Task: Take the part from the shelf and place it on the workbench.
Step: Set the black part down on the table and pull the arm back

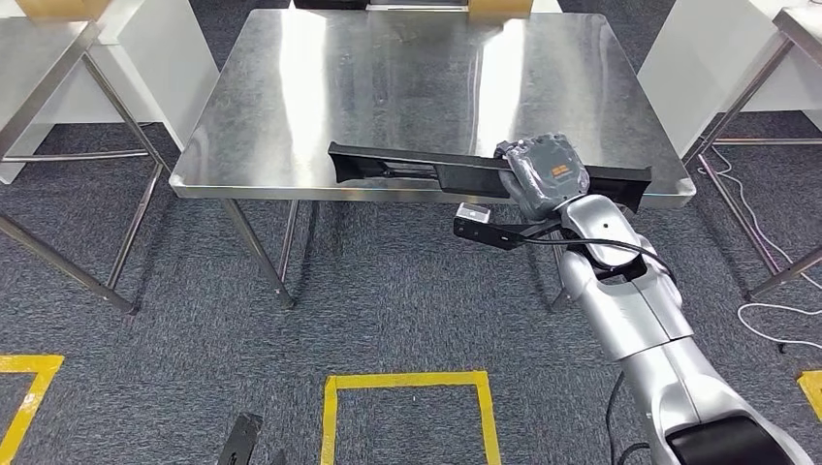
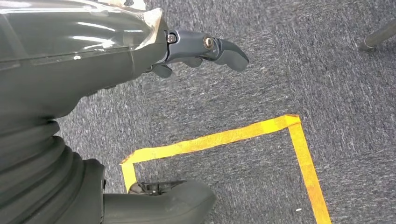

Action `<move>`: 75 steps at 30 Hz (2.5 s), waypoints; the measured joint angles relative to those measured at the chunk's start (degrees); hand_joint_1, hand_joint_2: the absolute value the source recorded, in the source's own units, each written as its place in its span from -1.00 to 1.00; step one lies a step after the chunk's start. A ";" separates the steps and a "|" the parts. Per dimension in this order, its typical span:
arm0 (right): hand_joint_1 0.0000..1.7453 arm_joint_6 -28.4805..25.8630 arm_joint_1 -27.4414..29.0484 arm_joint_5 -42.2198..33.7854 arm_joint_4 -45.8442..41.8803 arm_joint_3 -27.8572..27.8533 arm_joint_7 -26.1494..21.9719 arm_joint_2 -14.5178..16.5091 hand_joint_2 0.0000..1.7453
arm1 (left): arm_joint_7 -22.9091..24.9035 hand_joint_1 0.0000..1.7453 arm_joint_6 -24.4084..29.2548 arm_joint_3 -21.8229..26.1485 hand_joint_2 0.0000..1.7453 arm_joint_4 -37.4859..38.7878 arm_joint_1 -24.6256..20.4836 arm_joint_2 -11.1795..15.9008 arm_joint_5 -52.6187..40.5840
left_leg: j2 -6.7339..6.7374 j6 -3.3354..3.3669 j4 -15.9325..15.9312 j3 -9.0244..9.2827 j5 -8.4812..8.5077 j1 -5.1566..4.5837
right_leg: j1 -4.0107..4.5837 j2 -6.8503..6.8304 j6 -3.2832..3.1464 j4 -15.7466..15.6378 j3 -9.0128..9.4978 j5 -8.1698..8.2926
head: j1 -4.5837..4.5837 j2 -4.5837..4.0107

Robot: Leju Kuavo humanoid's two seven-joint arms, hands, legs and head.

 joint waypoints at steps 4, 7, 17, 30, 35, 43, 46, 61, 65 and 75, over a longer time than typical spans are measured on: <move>0.86 0.02 0.14 0.05 -0.04 0.06 -0.03 0.08 1.00 | -0.01 -1.00 0.15 0.05 1.00 0.00 0.00 0.02 -0.11 | 0.34 0.71 -0.33 1.16 -0.51 0.26 | -0.16 -0.53 -0.08 10.49 -5.38 -4.55 | 0.27 0.00; 0.86 0.02 1.02 0.43 -0.04 0.18 -0.03 0.11 1.00 | -0.21 -1.00 0.16 0.08 1.00 0.00 0.22 -0.04 -0.38 | 0.36 0.33 -0.26 2.14 -1.56 0.47 | -0.66 -0.64 0.87 14.65 -8.40 -4.90 | 0.28 0.00; 0.86 0.03 1.53 1.15 0.29 0.37 -0.02 0.13 1.00 | -1.08 -1.00 0.35 0.41 1.00 -0.13 -0.08 0.18 -0.71 | 2.15 -3.44 6.53 0.98 -3.33 1.25 | -1.22 -0.33 -1.94 -0.97 0.83 -1.71 | -0.12 0.00; 0.86 -0.49 2.83 1.85 1.29 0.37 -0.01 0.96 1.00 | -3.30 -1.00 0.97 1.16 1.00 -0.11 0.52 0.22 -0.81 | 2.17 -0.65 -0.91 -7.60 8.93 -0.98 | 0.96 -0.13 -1.93 -6.78 18.62 -12.92 | -0.41 0.00; 0.86 -1.73 1.35 2.22 1.26 0.28 -0.84 1.20 1.00 | -6.57 -1.00 1.22 1.89 1.00 -0.28 -0.69 -0.28 -0.30 | 2.26 0.28 -1.30 -5.31 7.53 -0.57 | 1.10 -0.72 -2.60 5.56 12.46 -18.36 | -0.36 0.00; 0.86 -2.28 0.48 1.59 4.41 1.30 -3.42 2.66 1.00 | -13.65 -1.00 8.18 4.09 1.00 -0.26 -0.62 -1.16 0.72 | 0.92 0.76 -0.91 -3.03 5.03 -1.95 | 2.08 -0.37 -2.10 -1.34 4.32 -5.11 | -0.47 0.00; 0.86 -3.11 -1.31 -0.20 7.13 1.80 -5.19 4.53 1.00 | -14.46 -1.00 9.66 4.83 1.00 -0.26 -0.40 -1.47 0.74 | 0.59 0.40 -0.69 -3.30 4.76 -2.04 | 1.46 -0.47 -2.79 -2.64 4.99 -3.58 | -0.61 0.00; 0.86 -4.18 -4.42 -0.66 12.25 3.12 -5.60 7.57 1.00 | -14.66 -1.00 10.12 5.78 1.00 -0.27 -0.42 -1.71 0.71 | 3.81 -4.26 0.84 -4.71 3.90 1.88 | -0.42 -1.55 -0.30 -3.34 8.06 -6.64 | -1.55 0.00; 0.86 -4.55 -4.57 -0.68 12.57 3.25 -5.85 7.65 1.00 | -14.73 -1.00 10.15 5.92 1.00 -0.28 -0.46 -1.67 0.69 | 3.61 -2.23 0.13 -3.56 3.26 1.69 | -0.69 -1.59 -0.08 1.79 5.69 -9.31 | -1.35 0.00; 0.86 -6.52 -4.98 -4.05 17.53 4.06 -9.35 8.94 1.00 | -15.03 -1.00 9.91 6.36 1.00 -0.28 -0.45 -1.76 0.14 | 2.54 -2.15 0.92 -2.14 1.28 0.75 | -0.25 -1.41 0.42 -0.60 0.27 -1.52 | -1.12 0.00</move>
